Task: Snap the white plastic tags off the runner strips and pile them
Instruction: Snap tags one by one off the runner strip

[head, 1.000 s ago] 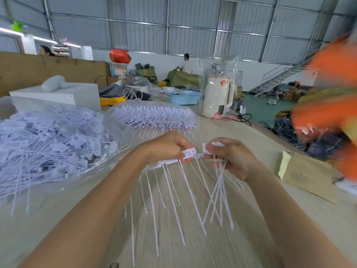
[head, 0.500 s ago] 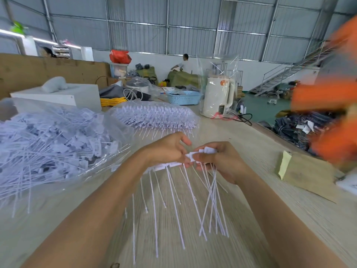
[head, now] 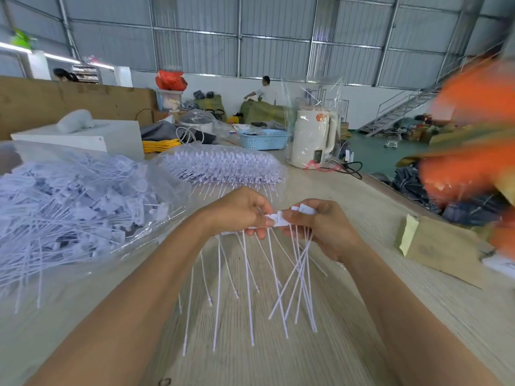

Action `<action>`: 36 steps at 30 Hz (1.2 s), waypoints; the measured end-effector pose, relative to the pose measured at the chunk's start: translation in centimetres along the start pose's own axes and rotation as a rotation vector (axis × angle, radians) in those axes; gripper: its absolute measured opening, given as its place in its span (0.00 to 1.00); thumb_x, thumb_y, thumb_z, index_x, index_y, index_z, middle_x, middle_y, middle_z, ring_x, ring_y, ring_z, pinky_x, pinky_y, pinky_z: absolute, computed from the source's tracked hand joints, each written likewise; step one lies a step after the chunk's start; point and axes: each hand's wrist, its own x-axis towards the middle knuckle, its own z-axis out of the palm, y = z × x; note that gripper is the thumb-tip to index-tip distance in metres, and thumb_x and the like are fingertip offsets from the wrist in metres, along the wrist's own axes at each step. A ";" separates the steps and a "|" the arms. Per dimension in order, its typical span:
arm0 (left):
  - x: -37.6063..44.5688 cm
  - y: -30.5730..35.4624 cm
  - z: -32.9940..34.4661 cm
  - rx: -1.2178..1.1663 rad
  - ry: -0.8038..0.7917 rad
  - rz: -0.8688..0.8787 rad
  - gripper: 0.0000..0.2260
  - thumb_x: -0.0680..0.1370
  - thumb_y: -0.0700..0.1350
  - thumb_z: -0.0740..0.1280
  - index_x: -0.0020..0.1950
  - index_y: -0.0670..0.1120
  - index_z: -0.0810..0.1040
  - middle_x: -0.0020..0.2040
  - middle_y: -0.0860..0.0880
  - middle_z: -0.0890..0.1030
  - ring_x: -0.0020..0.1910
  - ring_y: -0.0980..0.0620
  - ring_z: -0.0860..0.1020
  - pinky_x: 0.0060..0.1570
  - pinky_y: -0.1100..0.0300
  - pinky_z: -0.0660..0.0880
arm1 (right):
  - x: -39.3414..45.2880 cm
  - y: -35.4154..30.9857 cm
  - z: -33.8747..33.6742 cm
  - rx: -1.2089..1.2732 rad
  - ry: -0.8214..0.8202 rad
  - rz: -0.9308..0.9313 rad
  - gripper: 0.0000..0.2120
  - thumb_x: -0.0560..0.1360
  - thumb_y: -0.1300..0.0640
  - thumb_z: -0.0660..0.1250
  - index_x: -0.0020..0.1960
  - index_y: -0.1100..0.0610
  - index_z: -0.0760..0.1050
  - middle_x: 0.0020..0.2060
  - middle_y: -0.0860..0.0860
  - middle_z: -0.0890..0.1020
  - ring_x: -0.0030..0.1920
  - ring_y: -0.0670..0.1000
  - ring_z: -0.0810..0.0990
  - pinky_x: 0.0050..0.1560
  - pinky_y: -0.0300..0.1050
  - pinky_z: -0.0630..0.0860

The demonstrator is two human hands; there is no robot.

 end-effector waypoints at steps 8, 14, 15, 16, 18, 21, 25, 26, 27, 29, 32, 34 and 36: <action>0.1 -0.4 0.2 0.022 -0.043 0.006 0.01 0.75 0.37 0.69 0.45 0.42 0.79 0.26 0.52 0.80 0.24 0.58 0.71 0.28 0.68 0.69 | -0.3 0.1 0.0 -0.073 -0.136 -0.177 0.14 0.66 0.77 0.70 0.27 0.68 0.71 0.25 0.59 0.74 0.21 0.49 0.74 0.25 0.35 0.67; 0.3 -1.0 0.3 -0.118 -0.016 -0.039 0.02 0.74 0.34 0.69 0.43 0.38 0.81 0.25 0.49 0.79 0.22 0.58 0.71 0.26 0.67 0.68 | -0.1 -0.2 1.2 -0.076 0.002 -0.224 0.20 0.65 0.81 0.67 0.28 0.59 0.70 0.23 0.54 0.70 0.24 0.43 0.70 0.32 0.36 0.69; 0.3 -1.0 0.3 -0.169 -0.015 -0.050 0.03 0.74 0.34 0.68 0.42 0.38 0.81 0.25 0.48 0.79 0.22 0.57 0.71 0.25 0.67 0.69 | -0.3 -0.2 1.2 -0.079 -0.003 -0.273 0.21 0.64 0.82 0.67 0.27 0.59 0.68 0.24 0.54 0.67 0.23 0.42 0.67 0.30 0.35 0.67; 0.3 -1.1 0.2 -0.220 -0.017 -0.064 0.04 0.74 0.33 0.68 0.40 0.38 0.81 0.25 0.47 0.78 0.22 0.57 0.71 0.25 0.66 0.69 | -0.5 -0.4 1.2 -0.100 -0.015 -0.312 0.20 0.64 0.82 0.68 0.27 0.61 0.67 0.26 0.56 0.66 0.23 0.42 0.66 0.29 0.35 0.65; 0.3 -1.2 -0.1 -0.292 -0.030 -0.097 0.06 0.73 0.31 0.68 0.37 0.38 0.81 0.24 0.46 0.78 0.22 0.55 0.72 0.24 0.65 0.69 | -0.9 -0.6 1.1 -0.137 -0.039 -0.359 0.17 0.64 0.80 0.70 0.26 0.67 0.67 0.29 0.58 0.67 0.25 0.44 0.66 0.29 0.33 0.65; 0.4 -1.3 -0.7 -0.378 -0.067 -0.170 0.07 0.73 0.32 0.68 0.35 0.38 0.81 0.25 0.44 0.76 0.21 0.53 0.70 0.24 0.65 0.66 | -1.2 -1.0 1.0 -0.203 -0.029 -0.396 0.12 0.65 0.75 0.73 0.30 0.75 0.70 0.31 0.57 0.72 0.27 0.43 0.67 0.31 0.32 0.66; 0.1 -1.0 -1.1 -0.521 -0.200 -0.219 0.13 0.73 0.35 0.65 0.29 0.41 0.82 0.24 0.48 0.73 0.19 0.57 0.65 0.22 0.68 0.65 | -1.0 -1.4 1.0 -0.272 -0.038 -0.453 0.25 0.64 0.73 0.74 0.20 0.49 0.71 0.26 0.44 0.74 0.28 0.44 0.70 0.32 0.35 0.67; 0.0 -0.9 -1.1 -0.540 -0.223 -0.226 0.14 0.73 0.36 0.65 0.28 0.42 0.82 0.24 0.49 0.72 0.19 0.58 0.64 0.22 0.68 0.65 | -1.0 -1.5 0.9 -0.286 -0.041 -0.454 0.26 0.64 0.73 0.74 0.20 0.48 0.71 0.24 0.42 0.74 0.27 0.42 0.70 0.32 0.34 0.68; 0.0 -0.7 -1.0 -0.553 -0.232 -0.238 0.15 0.73 0.36 0.64 0.27 0.42 0.82 0.23 0.50 0.71 0.19 0.58 0.64 0.22 0.68 0.64 | -0.9 -1.4 0.8 -0.292 -0.042 -0.456 0.26 0.64 0.73 0.75 0.20 0.48 0.70 0.23 0.41 0.74 0.27 0.41 0.71 0.32 0.33 0.68; 0.1 -0.3 -1.0 -0.544 -0.235 -0.271 0.18 0.75 0.36 0.63 0.26 0.43 0.81 0.23 0.50 0.71 0.19 0.59 0.63 0.21 0.68 0.62 | -1.0 -1.5 0.6 -0.295 -0.033 -0.464 0.27 0.64 0.72 0.75 0.21 0.48 0.66 0.24 0.42 0.74 0.27 0.42 0.71 0.32 0.35 0.68; 0.2 0.4 -0.8 -0.507 -0.233 -0.326 0.22 0.77 0.37 0.63 0.23 0.43 0.79 0.22 0.50 0.71 0.18 0.60 0.63 0.21 0.69 0.61 | -1.0 -1.6 0.3 -0.271 -0.045 -0.448 0.26 0.64 0.72 0.75 0.22 0.50 0.65 0.25 0.45 0.74 0.28 0.47 0.71 0.32 0.38 0.68; 0.3 0.7 -0.8 -0.482 -0.229 -0.350 0.24 0.78 0.37 0.62 0.21 0.43 0.78 0.22 0.50 0.70 0.17 0.60 0.63 0.21 0.69 0.60 | -1.0 -1.7 0.3 -0.254 -0.055 -0.438 0.26 0.64 0.72 0.74 0.21 0.50 0.65 0.25 0.46 0.73 0.27 0.47 0.70 0.31 0.38 0.67; 0.3 1.0 -0.7 -0.456 -0.220 -0.365 0.24 0.78 0.37 0.63 0.21 0.43 0.78 0.22 0.50 0.70 0.17 0.60 0.62 0.21 0.69 0.59 | -0.9 -1.4 0.3 -0.224 -0.066 -0.436 0.27 0.64 0.73 0.74 0.21 0.51 0.64 0.24 0.46 0.72 0.26 0.48 0.69 0.31 0.39 0.66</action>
